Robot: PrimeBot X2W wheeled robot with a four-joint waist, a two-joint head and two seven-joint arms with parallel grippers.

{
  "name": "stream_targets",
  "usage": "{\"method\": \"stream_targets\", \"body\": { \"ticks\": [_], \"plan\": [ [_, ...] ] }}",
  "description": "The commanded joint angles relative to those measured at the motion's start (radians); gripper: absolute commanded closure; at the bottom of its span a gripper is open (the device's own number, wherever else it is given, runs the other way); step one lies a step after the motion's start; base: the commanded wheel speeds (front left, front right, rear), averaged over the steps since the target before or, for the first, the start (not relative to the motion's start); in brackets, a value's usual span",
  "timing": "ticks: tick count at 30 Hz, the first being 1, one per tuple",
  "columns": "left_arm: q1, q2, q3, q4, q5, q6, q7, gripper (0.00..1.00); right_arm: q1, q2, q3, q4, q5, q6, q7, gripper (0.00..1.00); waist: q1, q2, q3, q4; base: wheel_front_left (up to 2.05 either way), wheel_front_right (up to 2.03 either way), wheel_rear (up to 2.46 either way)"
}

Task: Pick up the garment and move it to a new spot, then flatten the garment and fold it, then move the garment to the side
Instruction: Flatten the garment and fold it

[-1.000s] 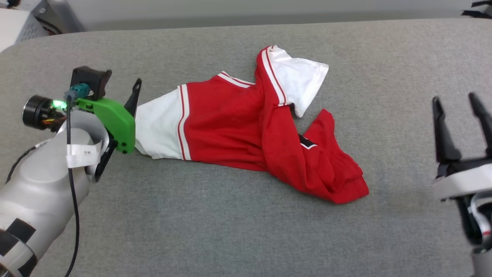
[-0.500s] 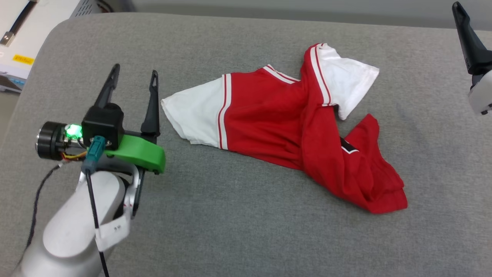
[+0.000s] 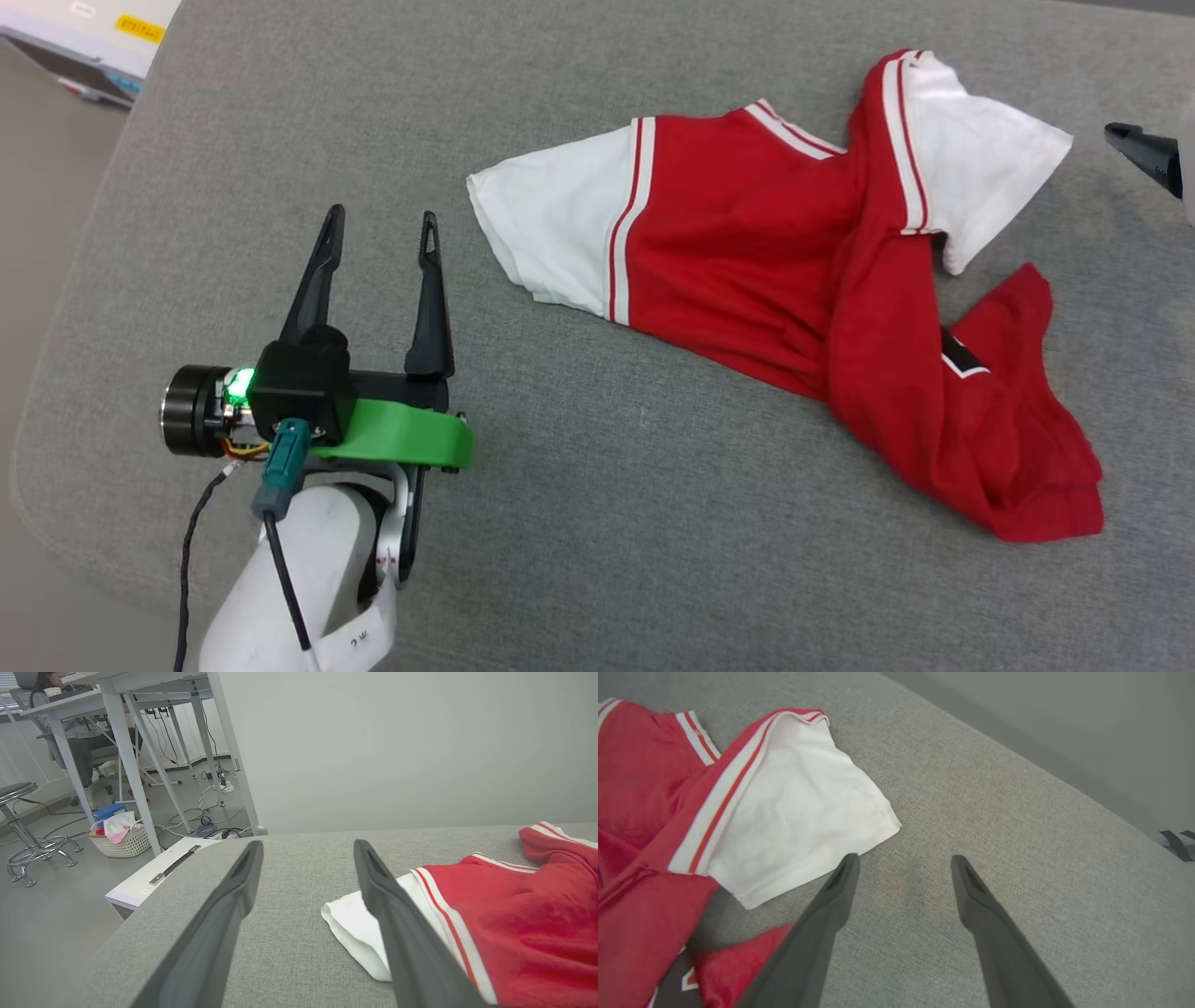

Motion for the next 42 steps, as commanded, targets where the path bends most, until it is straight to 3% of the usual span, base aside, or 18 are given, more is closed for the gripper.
{"method": "stream_targets", "body": {
  "ticks": [1, 10, 20, 21, 22, 30, 42],
  "plan": [
    [0.014, -0.020, 0.017, -0.004, 0.022, -0.019, -0.006, 0.00, -0.030, -0.004, 0.015, 0.017, 0.011, 0.000, 0.030, 0.00, 0.0000, 0.0000, 0.067, 0.056, 0.00, 0.00, 0.00],
    [0.009, -0.129, 0.115, -0.024, 0.105, -0.110, -0.006, 0.00, -0.136, 0.016, 0.096, 0.118, -0.002, 0.000, 0.084, 0.00, 0.0000, 0.0000, 0.163, 0.106, 0.00, 0.00, 0.00],
    [0.008, -0.184, 0.188, -0.031, 0.160, -0.168, -0.006, 0.00, -0.109, -0.018, 0.230, 0.161, 0.037, 0.000, 0.107, 0.00, 0.0000, 0.0000, 0.183, 0.103, 0.00, 0.00, 0.00],
    [0.008, -0.185, 0.194, -0.031, 0.164, -0.172, -0.006, 0.00, -0.111, -0.021, 0.238, 0.159, 0.042, 0.000, 0.103, 0.89, 0.0000, 0.0000, 0.181, 0.100, 0.00, 0.00, 0.00],
    [0.009, -0.187, 0.201, -0.030, 0.169, -0.177, -0.006, 0.00, -0.115, -0.022, 0.241, 0.155, 0.049, 0.000, 0.089, 1.00, 0.0000, 0.0000, 0.176, 0.094, 0.00, 0.00, 0.00],
    [0.022, -0.184, 0.239, -0.002, 0.205, -0.207, -0.006, 0.00, -0.127, -0.017, 0.223, 0.137, 0.110, 0.000, -0.062, 1.00, 0.0000, 0.0000, 0.104, 0.038, 0.00, 0.00, 0.00],
    [0.092, -0.148, 0.285, 0.028, 0.225, -0.225, -0.006, 0.00, 0.145, -0.171, 0.201, 0.013, 0.246, 0.000, -0.257, 1.00, 0.0000, 0.0000, -0.059, -0.063, 0.00, 0.00, 0.00]
  ]
}}
